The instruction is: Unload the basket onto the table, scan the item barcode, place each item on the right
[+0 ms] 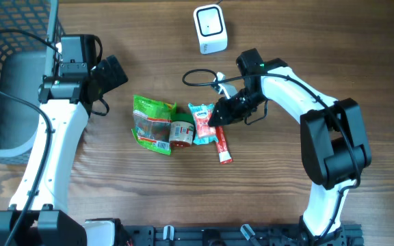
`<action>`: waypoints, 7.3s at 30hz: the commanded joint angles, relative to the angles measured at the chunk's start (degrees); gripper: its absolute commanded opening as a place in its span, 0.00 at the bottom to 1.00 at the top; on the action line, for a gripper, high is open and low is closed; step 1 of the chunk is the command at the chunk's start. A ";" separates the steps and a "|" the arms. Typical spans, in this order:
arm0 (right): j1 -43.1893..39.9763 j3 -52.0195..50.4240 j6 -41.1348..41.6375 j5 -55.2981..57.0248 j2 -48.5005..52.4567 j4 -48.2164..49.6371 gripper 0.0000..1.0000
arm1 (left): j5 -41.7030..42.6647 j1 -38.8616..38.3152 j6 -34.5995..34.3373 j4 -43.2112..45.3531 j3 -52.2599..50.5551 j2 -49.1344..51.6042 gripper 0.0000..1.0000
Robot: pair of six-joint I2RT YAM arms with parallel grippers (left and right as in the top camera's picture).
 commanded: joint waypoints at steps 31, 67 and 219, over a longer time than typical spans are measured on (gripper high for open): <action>-14.49 -0.57 0.92 -48.06 -34.10 -3.17 0.04 | -0.52 0.11 -0.74 0.15 0.26 0.13 1.00; 3.50 54.82 2.54 61.96 9.73 -2.34 0.05 | -0.52 0.07 -0.74 0.15 0.26 0.13 1.00; 9.73 -25.03 23.87 35.91 -21.11 10.71 0.04 | -0.52 0.07 -0.74 0.15 0.26 0.13 1.00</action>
